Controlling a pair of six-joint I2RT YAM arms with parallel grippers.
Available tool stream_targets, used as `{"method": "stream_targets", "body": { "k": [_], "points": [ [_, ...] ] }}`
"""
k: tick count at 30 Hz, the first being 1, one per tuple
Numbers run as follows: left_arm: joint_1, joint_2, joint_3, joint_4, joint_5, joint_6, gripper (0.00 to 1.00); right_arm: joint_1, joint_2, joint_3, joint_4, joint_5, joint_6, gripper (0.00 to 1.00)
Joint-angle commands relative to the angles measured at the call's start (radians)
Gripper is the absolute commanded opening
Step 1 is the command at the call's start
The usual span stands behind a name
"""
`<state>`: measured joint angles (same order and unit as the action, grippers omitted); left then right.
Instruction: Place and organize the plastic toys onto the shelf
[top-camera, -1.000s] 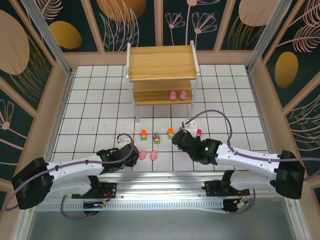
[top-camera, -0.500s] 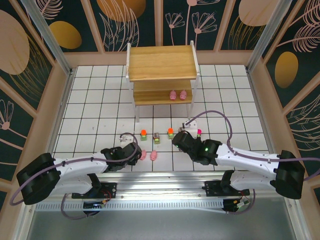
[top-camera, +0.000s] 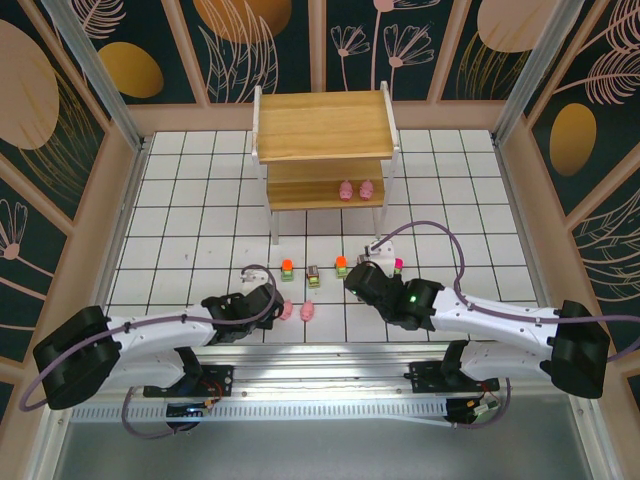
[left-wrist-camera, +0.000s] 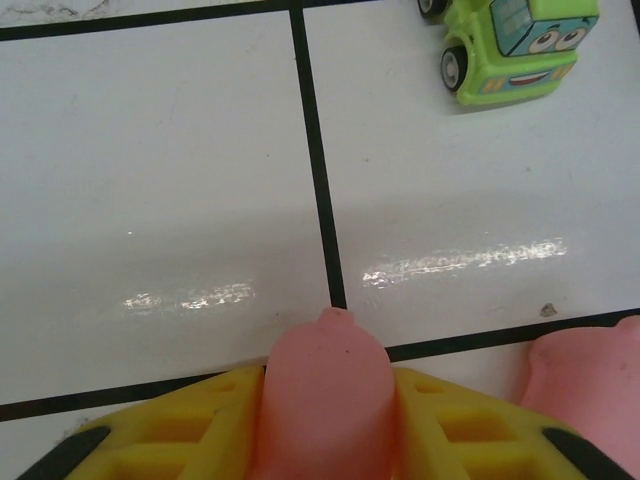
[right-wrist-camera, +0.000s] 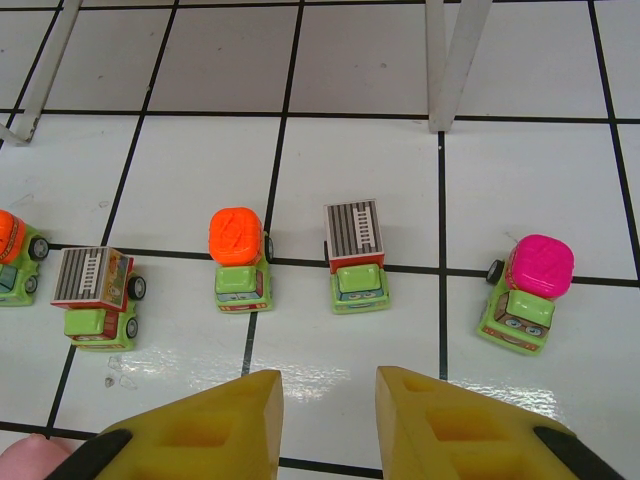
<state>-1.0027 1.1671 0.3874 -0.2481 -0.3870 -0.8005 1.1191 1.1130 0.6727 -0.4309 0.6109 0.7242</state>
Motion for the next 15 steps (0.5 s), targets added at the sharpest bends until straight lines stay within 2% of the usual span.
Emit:
{"method": "stream_targets", "body": {
  "k": [1, 9, 15],
  "points": [
    [-0.005, -0.031, 0.014, -0.036, -0.025, -0.013, 0.31, -0.005, -0.017, -0.018, -0.007, 0.028, 0.026, 0.31],
    [-0.005, -0.085, 0.070, -0.108, -0.062, 0.003, 0.29, -0.013, -0.045, -0.041, -0.009, 0.043, 0.038, 0.30],
    [-0.005, -0.061, 0.174, -0.140, -0.084, 0.045, 0.29, -0.048, -0.093, -0.090, 0.008, 0.032, 0.040, 0.31]
  ]
}}
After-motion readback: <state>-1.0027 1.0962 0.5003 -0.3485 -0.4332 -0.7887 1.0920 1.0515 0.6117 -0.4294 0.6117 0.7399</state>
